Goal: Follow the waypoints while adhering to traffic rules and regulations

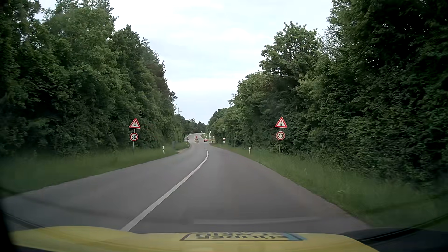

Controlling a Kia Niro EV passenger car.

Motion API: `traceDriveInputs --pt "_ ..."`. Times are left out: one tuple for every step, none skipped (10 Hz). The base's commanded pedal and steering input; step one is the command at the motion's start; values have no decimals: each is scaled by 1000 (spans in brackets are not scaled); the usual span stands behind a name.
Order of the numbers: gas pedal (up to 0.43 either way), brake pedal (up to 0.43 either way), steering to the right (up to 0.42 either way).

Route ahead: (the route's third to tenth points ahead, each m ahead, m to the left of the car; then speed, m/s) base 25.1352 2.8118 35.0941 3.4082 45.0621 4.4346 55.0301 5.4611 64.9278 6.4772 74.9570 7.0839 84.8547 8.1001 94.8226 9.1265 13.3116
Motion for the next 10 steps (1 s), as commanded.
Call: traceDriveInputs --pt "59 0 -7" --pt "59 0 -6" --pt "59 0 -6" --pt "59 0 -6" --pt "59 0 -7" --pt "59 0 -6" --pt "59 0 -6" --pt "59 0 -6" --pt "59 0 -6" --pt "59 0 -6"
